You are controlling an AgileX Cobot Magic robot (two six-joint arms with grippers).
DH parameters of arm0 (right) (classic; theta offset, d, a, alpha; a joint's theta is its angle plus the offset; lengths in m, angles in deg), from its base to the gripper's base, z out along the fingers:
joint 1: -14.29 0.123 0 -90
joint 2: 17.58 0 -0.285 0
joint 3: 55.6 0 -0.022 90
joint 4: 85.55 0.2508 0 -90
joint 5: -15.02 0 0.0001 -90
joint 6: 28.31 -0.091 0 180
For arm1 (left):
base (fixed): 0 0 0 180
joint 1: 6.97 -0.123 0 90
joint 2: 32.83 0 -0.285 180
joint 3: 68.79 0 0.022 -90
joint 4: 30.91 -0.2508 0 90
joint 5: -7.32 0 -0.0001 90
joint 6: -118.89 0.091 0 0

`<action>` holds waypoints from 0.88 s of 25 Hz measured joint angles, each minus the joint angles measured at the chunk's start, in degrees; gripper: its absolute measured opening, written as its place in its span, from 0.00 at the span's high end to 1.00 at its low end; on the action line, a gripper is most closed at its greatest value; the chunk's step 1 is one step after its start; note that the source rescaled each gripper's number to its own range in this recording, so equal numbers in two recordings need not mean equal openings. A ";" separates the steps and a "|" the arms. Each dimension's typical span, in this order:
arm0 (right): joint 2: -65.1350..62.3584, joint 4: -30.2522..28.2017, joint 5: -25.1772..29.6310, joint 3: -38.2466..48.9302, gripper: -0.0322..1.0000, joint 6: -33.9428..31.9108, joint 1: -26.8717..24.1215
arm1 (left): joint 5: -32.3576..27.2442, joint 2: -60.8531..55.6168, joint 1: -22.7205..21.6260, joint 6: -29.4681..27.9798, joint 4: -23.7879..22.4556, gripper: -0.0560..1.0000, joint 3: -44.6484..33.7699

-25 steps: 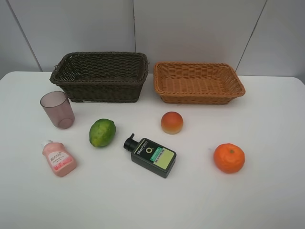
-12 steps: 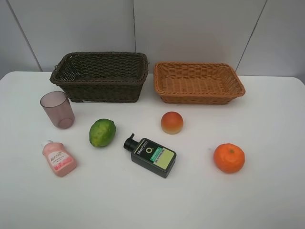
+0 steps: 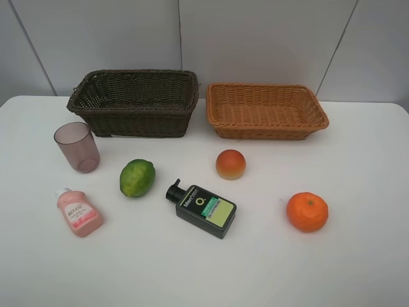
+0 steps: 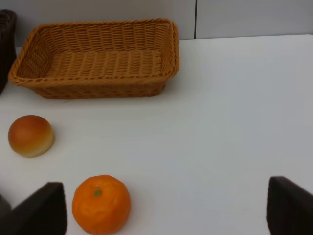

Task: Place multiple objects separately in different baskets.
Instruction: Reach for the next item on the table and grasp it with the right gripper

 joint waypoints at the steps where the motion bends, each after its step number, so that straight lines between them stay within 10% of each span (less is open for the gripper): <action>1: 0.00 0.00 0.00 0.00 0.31 0.00 0.00 | 0.00 0.00 0.00 0.00 0.00 0.00 0.00; 9: 3.05 0.63 0.00 0.00 0.31 0.00 0.00 | 0.00 0.00 0.00 0.00 0.00 0.00 0.00; 22: 46.92 2.61 -4.46 -7.73 0.31 0.00 2.93 | 0.00 0.00 0.00 0.00 0.00 0.00 0.00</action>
